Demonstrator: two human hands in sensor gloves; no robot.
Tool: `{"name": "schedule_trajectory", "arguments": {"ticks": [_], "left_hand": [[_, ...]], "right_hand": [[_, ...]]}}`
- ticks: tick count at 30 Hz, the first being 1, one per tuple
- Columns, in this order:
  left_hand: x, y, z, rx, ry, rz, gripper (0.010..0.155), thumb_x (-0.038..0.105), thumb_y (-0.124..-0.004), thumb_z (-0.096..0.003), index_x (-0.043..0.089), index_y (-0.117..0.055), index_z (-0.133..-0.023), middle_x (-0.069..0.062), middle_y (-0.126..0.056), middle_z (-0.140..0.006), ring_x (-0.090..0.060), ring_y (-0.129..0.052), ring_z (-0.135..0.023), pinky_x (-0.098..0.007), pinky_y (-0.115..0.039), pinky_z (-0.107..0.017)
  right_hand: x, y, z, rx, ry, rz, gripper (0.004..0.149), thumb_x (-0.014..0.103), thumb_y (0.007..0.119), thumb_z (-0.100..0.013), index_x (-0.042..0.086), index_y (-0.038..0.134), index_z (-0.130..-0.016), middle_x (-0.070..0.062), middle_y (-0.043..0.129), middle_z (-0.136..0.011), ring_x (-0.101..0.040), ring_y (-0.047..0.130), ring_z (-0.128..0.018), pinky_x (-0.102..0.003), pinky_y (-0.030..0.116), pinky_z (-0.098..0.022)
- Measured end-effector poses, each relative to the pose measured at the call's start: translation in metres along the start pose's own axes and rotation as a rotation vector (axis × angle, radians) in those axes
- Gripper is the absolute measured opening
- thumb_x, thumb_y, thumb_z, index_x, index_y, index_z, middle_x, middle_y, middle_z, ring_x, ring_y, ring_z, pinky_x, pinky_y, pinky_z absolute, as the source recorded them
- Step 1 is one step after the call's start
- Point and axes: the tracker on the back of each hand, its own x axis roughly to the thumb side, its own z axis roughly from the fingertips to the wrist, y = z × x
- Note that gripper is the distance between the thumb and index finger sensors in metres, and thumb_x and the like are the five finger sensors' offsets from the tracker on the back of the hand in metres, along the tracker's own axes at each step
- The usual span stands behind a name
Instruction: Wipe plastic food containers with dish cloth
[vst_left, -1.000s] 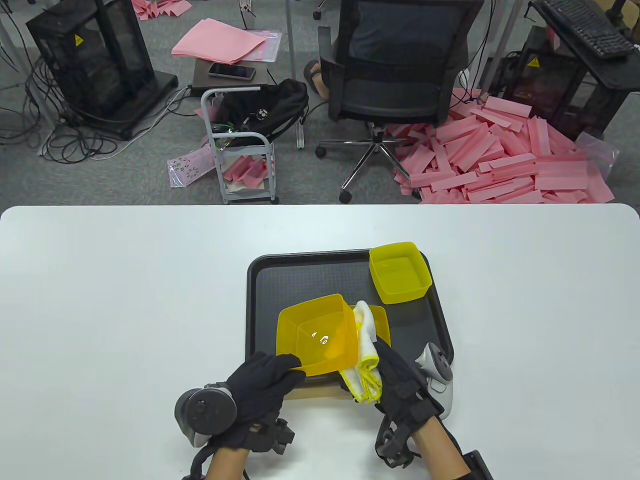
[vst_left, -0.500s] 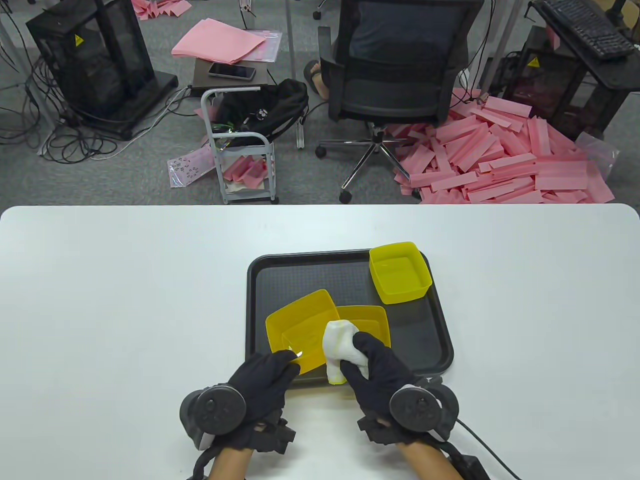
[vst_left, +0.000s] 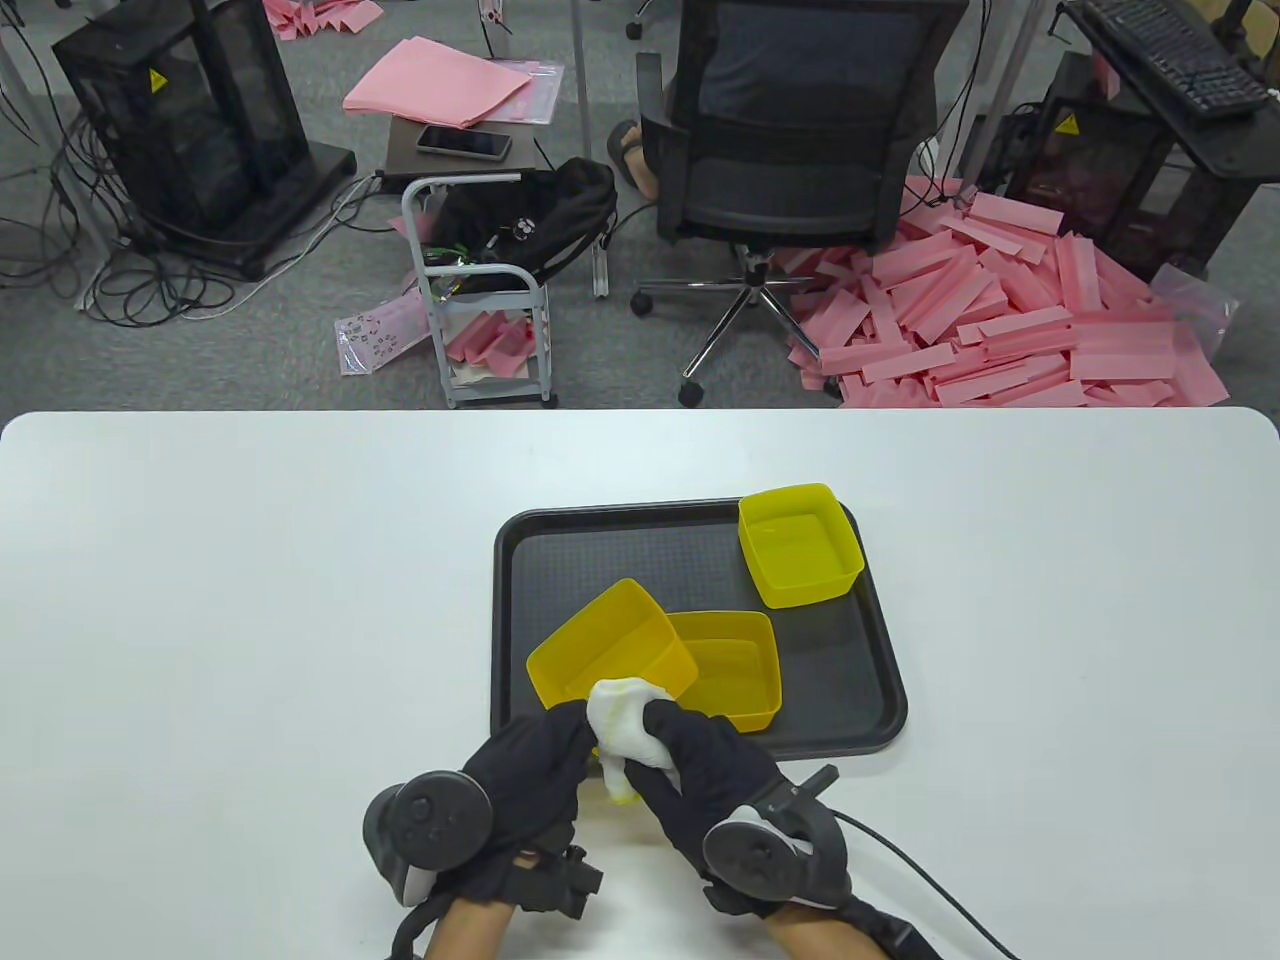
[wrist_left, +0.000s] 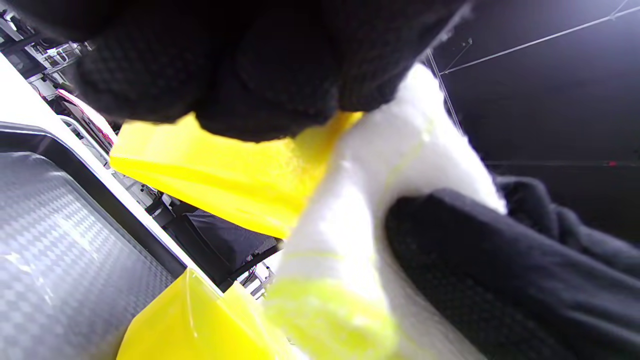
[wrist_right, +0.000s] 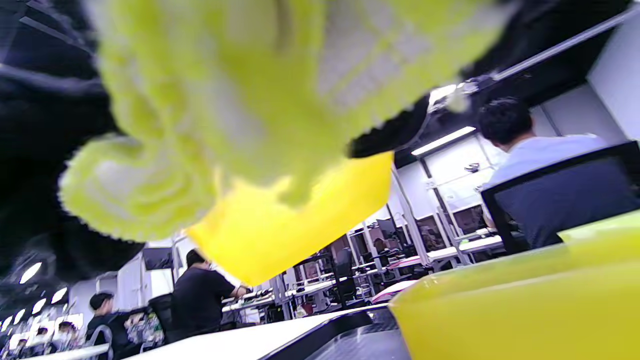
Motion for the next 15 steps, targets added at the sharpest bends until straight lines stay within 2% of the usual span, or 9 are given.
{"name": "schedule_trajectory", "arguments": {"ticks": [8,15], "left_hand": [[-0.006,-0.005,0.0,-0.012,-0.013,-0.052,0.043,0.043,-0.088,-0.0426,0.018,-0.095,-0.077,-0.003,-0.102,-0.043,-0.03,-0.099,-0.04,-0.044,-0.084,-0.028],[-0.017,0.001,0.0,-0.04,0.08,-0.14,0.042,0.046,-0.091,-0.0403,0.026,-0.096,-0.077,-0.005,-0.1,-0.052,-0.033,-0.097,-0.049,-0.047,-0.081,-0.032]], "right_hand": [[-0.06,-0.028,-0.001,-0.014,0.202,-0.128,0.058,0.043,0.077,-0.056,0.019,0.057,-0.104,-0.005,0.083,-0.086,-0.032,0.093,-0.059,-0.037,0.087,-0.035],[-0.096,-0.046,-0.001,0.015,0.313,-0.158,0.053,0.039,0.077,-0.056,0.023,0.061,-0.104,-0.007,0.081,-0.09,-0.034,0.09,-0.064,-0.041,0.085,-0.04]]}}
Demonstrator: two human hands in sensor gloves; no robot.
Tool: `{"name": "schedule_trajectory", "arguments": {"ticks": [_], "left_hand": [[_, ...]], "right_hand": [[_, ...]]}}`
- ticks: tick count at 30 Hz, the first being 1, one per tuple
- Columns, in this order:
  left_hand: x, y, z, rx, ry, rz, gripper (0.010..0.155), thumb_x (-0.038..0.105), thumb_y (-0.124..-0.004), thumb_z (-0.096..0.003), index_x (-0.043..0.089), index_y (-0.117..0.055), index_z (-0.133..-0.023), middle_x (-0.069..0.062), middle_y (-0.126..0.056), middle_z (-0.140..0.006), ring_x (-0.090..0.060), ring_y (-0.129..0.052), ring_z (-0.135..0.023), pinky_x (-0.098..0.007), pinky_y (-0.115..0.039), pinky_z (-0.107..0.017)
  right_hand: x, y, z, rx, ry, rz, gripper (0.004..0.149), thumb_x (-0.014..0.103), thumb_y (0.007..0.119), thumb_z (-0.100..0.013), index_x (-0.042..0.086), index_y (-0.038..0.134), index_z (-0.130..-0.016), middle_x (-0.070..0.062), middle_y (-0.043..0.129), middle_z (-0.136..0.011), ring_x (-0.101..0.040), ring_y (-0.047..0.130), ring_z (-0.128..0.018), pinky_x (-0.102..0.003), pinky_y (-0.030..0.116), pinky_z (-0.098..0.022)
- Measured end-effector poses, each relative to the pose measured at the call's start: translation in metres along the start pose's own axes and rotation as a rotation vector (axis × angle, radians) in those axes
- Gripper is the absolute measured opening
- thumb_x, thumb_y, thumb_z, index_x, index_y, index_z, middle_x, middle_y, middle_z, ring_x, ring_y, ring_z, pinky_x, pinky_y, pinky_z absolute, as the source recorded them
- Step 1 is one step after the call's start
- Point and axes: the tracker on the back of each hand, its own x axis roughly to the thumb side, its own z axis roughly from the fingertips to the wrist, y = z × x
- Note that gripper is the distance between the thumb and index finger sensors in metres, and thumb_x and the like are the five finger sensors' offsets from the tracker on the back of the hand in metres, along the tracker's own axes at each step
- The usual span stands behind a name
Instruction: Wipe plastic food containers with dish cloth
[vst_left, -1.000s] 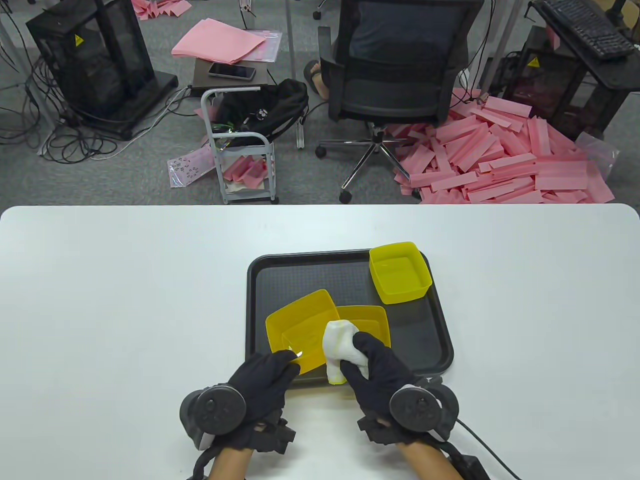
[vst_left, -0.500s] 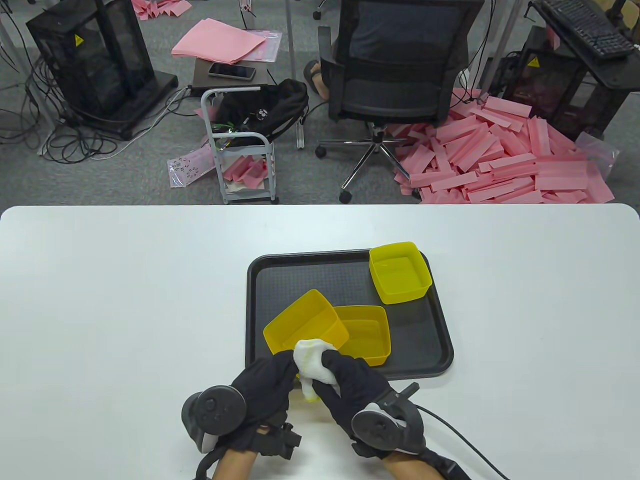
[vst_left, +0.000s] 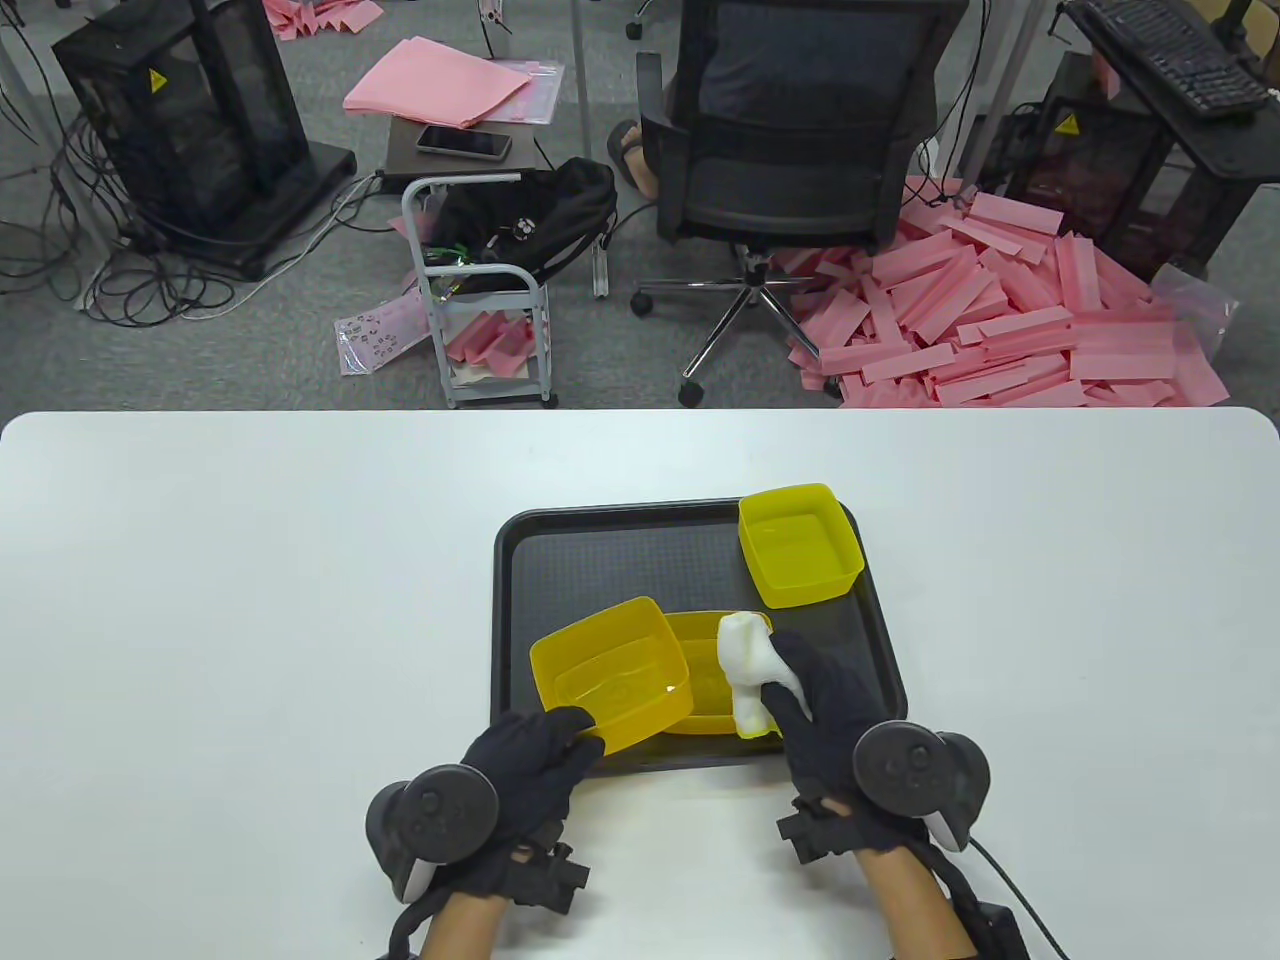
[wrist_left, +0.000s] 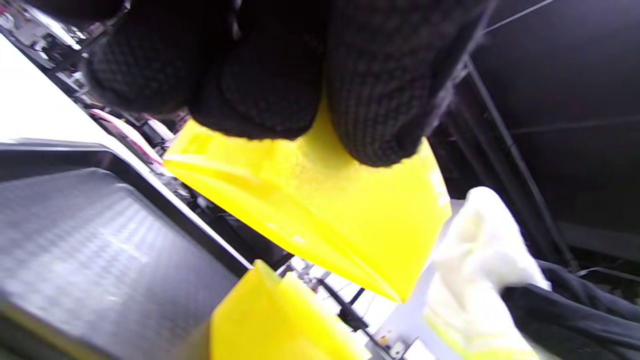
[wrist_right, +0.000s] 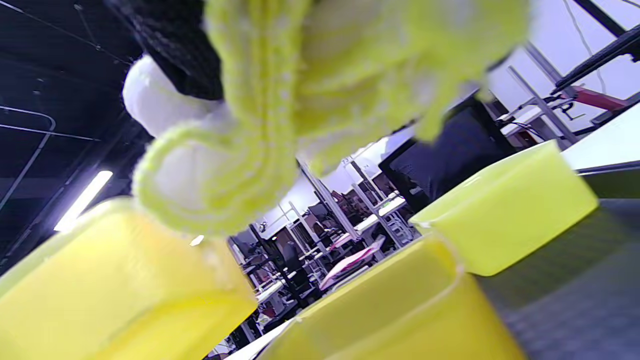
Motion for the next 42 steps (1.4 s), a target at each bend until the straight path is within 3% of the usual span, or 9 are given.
{"name": "schedule_trajectory", "arguments": {"ticks": [9,18,24,36,40,42], "left_hand": [[-0.024,0.042,-0.009,0.019,0.1,-0.148,0.041,0.044,-0.092,-0.0403,0.028,-0.096,-0.078,-0.006,-0.1,-0.056,-0.035,-0.095,-0.054,-0.05,-0.079,-0.036],[-0.079,0.091,0.01,0.058,0.282,-0.258,0.04,0.042,-0.092,-0.041,0.028,-0.096,-0.079,-0.007,-0.099,-0.058,-0.036,-0.094,-0.056,-0.051,-0.078,-0.038],[-0.102,0.095,0.017,0.006,0.339,-0.346,0.041,0.042,-0.092,-0.0408,0.029,-0.096,-0.079,-0.007,-0.099,-0.059,-0.037,-0.094,-0.058,-0.051,-0.077,-0.04],[-0.124,0.082,0.019,-0.097,0.422,-0.404,0.041,0.039,-0.09,-0.0431,0.035,-0.095,-0.084,-0.004,-0.1,-0.073,-0.037,-0.093,-0.064,-0.052,-0.077,-0.042],[-0.115,0.094,0.022,-0.063,0.43,-0.41,0.061,0.05,-0.092,-0.0406,0.036,-0.081,-0.099,-0.008,-0.092,-0.084,-0.039,-0.087,-0.07,-0.053,-0.075,-0.044],[-0.106,0.103,0.022,-0.022,0.413,-0.398,0.062,0.053,-0.089,-0.0421,0.033,-0.081,-0.1,-0.011,-0.086,-0.089,-0.041,-0.081,-0.074,-0.053,-0.073,-0.046]], "right_hand": [[-0.02,-0.013,-0.004,-0.05,0.056,-0.078,0.053,0.04,0.077,-0.056,0.022,0.061,-0.103,-0.006,0.081,-0.091,-0.034,0.09,-0.064,-0.041,0.085,-0.04],[-0.028,-0.015,-0.005,-0.042,0.088,-0.076,0.053,0.04,0.077,-0.056,0.022,0.061,-0.103,-0.006,0.081,-0.091,-0.034,0.09,-0.065,-0.041,0.085,-0.04],[-0.029,-0.013,-0.005,-0.024,0.091,-0.052,0.053,0.04,0.078,-0.056,0.021,0.062,-0.103,-0.006,0.081,-0.091,-0.034,0.089,-0.065,-0.041,0.085,-0.041],[-0.029,-0.012,-0.005,0.001,0.094,-0.036,0.054,0.04,0.078,-0.056,0.022,0.061,-0.103,-0.006,0.081,-0.091,-0.034,0.089,-0.065,-0.041,0.085,-0.041],[-0.029,-0.012,-0.005,0.01,0.098,-0.04,0.053,0.04,0.078,-0.056,0.022,0.062,-0.103,-0.006,0.081,-0.091,-0.034,0.089,-0.065,-0.041,0.085,-0.041],[-0.029,-0.012,-0.005,0.007,0.098,-0.041,0.054,0.04,0.077,-0.056,0.022,0.061,-0.104,-0.006,0.081,-0.091,-0.034,0.089,-0.066,-0.041,0.085,-0.041]]}}
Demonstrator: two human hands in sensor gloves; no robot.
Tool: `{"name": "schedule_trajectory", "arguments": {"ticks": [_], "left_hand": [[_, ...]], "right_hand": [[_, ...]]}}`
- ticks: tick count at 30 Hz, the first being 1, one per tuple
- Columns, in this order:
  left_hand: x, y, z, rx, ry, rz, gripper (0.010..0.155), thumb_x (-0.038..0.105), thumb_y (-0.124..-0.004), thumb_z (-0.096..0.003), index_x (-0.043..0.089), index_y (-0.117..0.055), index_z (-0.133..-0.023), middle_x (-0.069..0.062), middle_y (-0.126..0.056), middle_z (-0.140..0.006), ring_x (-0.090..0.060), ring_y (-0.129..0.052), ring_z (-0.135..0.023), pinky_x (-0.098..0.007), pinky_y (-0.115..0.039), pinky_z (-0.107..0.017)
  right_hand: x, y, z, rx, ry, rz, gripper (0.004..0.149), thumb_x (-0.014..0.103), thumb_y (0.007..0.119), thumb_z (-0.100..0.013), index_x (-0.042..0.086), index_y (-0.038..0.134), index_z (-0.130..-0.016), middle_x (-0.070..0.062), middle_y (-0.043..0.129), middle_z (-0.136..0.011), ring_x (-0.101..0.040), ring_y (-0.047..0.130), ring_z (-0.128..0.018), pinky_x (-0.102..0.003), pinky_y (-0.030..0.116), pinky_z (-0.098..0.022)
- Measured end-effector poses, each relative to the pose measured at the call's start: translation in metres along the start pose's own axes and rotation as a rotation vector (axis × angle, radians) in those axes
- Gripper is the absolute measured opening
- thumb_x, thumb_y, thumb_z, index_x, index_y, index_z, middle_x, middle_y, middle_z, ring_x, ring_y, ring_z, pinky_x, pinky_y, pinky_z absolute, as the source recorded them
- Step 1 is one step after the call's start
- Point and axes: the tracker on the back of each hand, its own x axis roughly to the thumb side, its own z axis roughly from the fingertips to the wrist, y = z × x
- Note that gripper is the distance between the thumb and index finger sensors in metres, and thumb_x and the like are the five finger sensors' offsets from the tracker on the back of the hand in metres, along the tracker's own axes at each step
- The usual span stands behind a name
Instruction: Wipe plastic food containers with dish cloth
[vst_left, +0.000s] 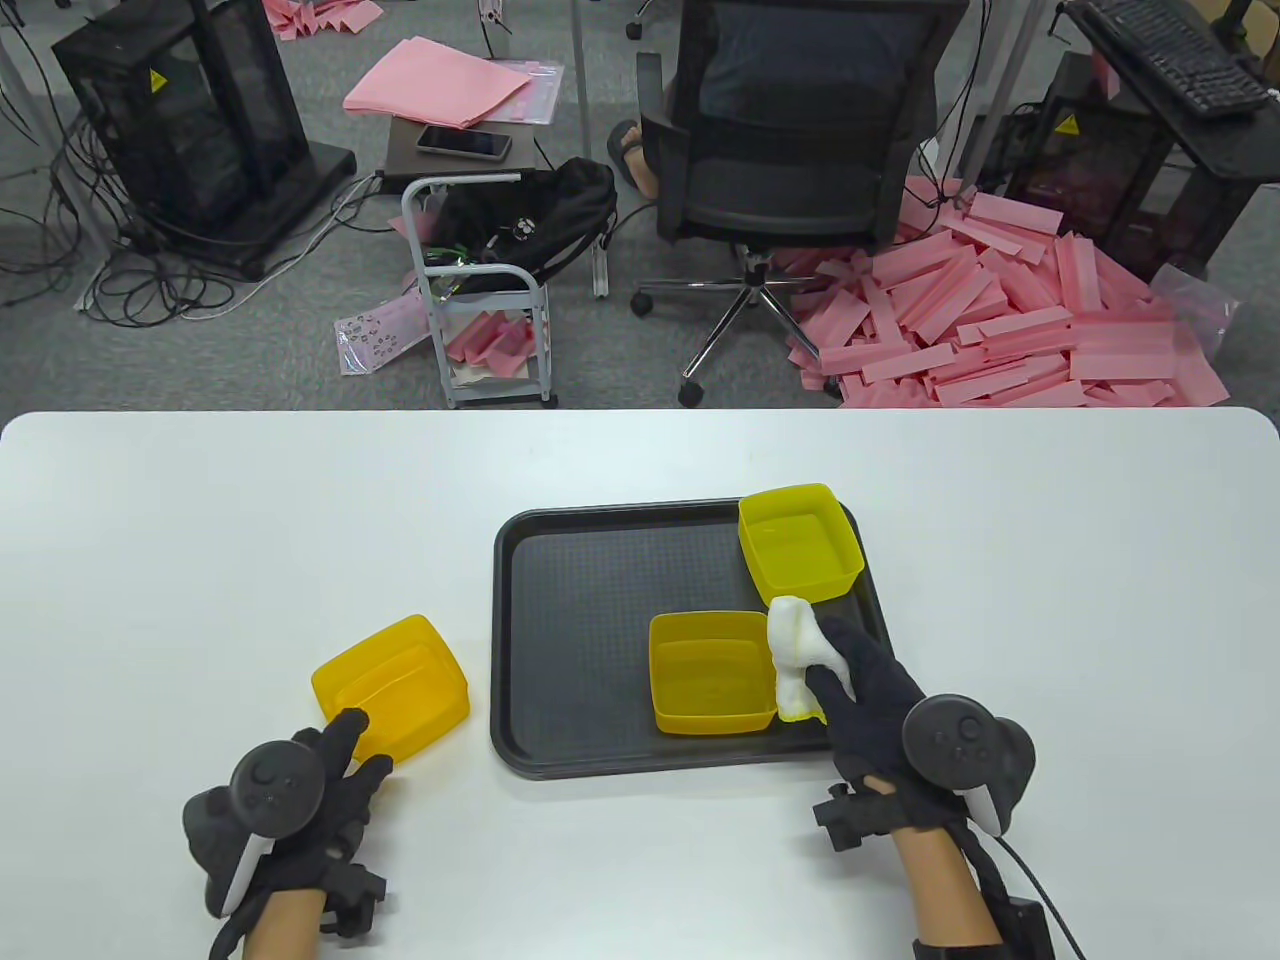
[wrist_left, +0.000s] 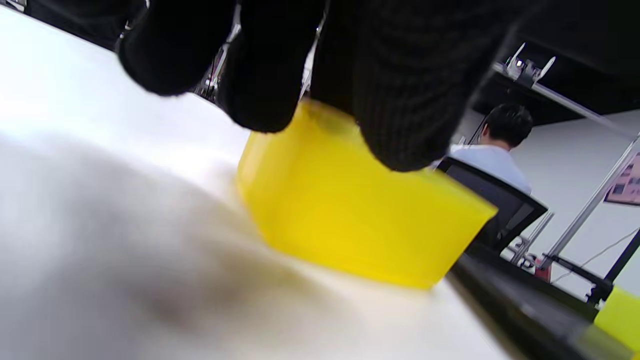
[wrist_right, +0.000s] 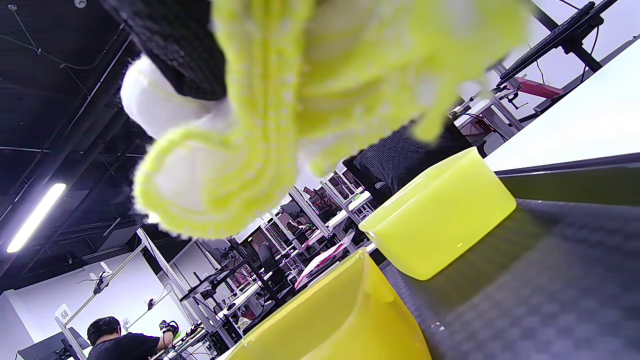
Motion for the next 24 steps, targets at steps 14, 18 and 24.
{"name": "schedule_trajectory", "arguments": {"ticks": [14,18,24], "left_hand": [[0.173,-0.049,0.003,-0.146,-0.451,-0.04,0.057,0.057,-0.08,-0.0465,0.032,-0.083,-0.098,-0.011,-0.087,-0.088,-0.039,-0.083,-0.072,-0.048,-0.076,-0.044],[0.205,-0.079,-0.002,-0.235,-0.489,-0.052,0.058,0.057,-0.079,-0.0465,0.033,-0.081,-0.099,-0.01,-0.088,-0.087,-0.038,-0.083,-0.071,-0.048,-0.077,-0.043],[0.224,-0.109,-0.007,-0.304,-0.488,-0.065,0.059,0.056,-0.08,-0.0463,0.032,-0.08,-0.1,-0.01,-0.09,-0.082,-0.038,-0.085,-0.066,-0.048,-0.078,-0.041]], "right_hand": [[-0.003,-0.002,-0.001,-0.006,0.004,-0.02,0.054,0.04,0.077,-0.056,0.021,0.061,-0.104,-0.006,0.081,-0.092,-0.035,0.089,-0.067,-0.041,0.085,-0.041],[-0.003,-0.003,-0.001,-0.002,0.009,-0.035,0.054,0.04,0.077,-0.056,0.021,0.061,-0.104,-0.006,0.081,-0.092,-0.035,0.089,-0.067,-0.041,0.085,-0.041],[-0.004,-0.004,-0.001,-0.005,0.013,-0.059,0.054,0.041,0.077,-0.056,0.022,0.061,-0.104,-0.006,0.08,-0.092,-0.035,0.088,-0.068,-0.041,0.085,-0.042]]}}
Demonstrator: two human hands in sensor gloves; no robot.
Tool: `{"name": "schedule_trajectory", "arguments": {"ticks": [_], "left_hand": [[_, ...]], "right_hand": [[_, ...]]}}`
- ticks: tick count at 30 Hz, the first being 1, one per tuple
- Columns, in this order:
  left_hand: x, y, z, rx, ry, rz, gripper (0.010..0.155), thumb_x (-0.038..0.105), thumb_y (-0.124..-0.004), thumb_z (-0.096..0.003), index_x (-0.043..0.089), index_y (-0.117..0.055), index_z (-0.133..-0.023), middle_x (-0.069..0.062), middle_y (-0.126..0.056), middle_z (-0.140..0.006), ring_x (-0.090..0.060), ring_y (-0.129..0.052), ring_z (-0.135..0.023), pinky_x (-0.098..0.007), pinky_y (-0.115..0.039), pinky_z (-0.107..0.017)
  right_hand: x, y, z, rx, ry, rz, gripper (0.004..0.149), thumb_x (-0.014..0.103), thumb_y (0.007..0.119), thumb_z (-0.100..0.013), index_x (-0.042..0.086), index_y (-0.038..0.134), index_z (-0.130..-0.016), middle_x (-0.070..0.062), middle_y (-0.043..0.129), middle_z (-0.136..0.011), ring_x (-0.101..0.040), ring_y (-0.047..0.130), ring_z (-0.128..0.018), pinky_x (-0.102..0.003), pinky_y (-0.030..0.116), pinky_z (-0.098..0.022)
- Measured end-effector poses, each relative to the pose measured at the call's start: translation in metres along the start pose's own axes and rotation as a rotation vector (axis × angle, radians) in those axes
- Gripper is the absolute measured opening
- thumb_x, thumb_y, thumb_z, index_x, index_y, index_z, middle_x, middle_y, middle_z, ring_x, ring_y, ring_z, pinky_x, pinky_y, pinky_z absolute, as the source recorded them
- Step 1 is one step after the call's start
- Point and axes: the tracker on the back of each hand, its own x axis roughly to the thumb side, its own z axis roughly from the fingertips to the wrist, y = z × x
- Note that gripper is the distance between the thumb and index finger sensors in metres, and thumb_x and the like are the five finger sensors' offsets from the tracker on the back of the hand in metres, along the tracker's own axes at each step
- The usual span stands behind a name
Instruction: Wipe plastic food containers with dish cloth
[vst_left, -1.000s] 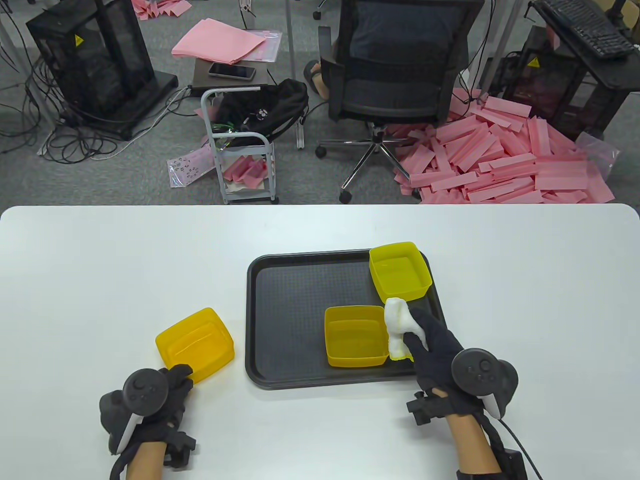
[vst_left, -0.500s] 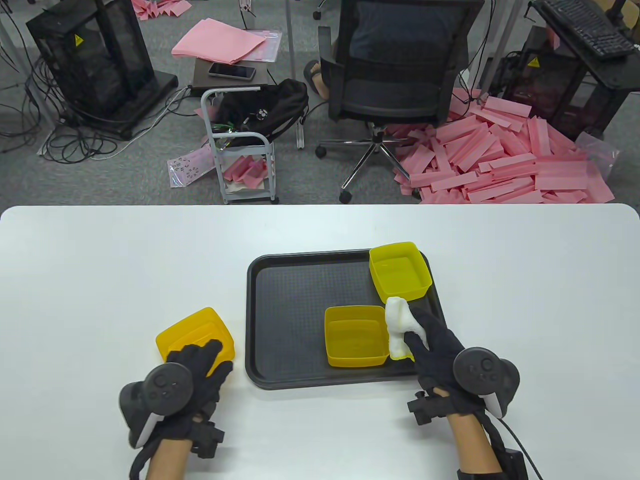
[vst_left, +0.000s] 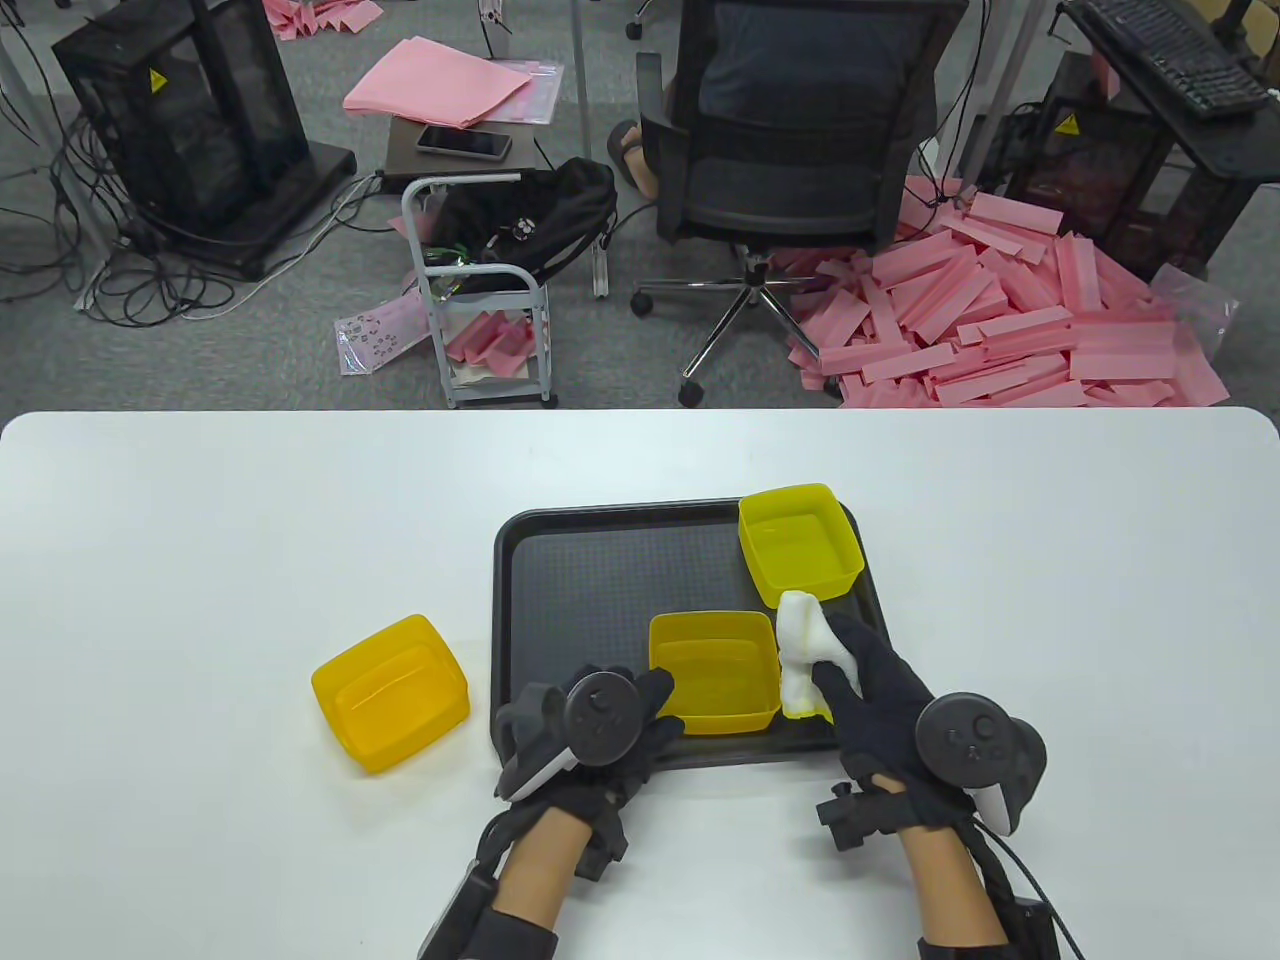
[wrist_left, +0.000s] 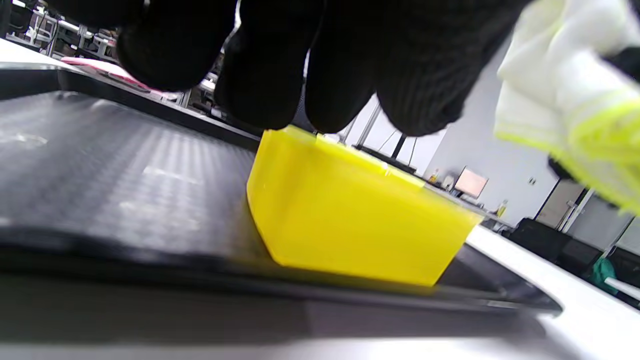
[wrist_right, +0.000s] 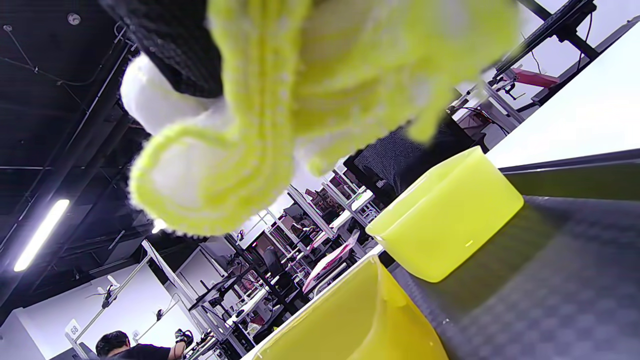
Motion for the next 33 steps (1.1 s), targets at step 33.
{"name": "schedule_trajectory", "arguments": {"ticks": [33], "left_hand": [[-0.019,0.023,0.038,0.081,-0.061,-0.011,0.042,0.049,-0.086,-0.0423,0.03,-0.095,-0.079,-0.008,-0.102,-0.066,-0.034,-0.095,-0.056,-0.047,-0.08,-0.037]], "right_hand": [[0.001,0.012,0.001,0.078,-0.009,0.058,0.054,0.041,0.076,-0.057,0.021,0.061,-0.104,-0.006,0.081,-0.092,-0.035,0.088,-0.068,-0.042,0.084,-0.042]]}}
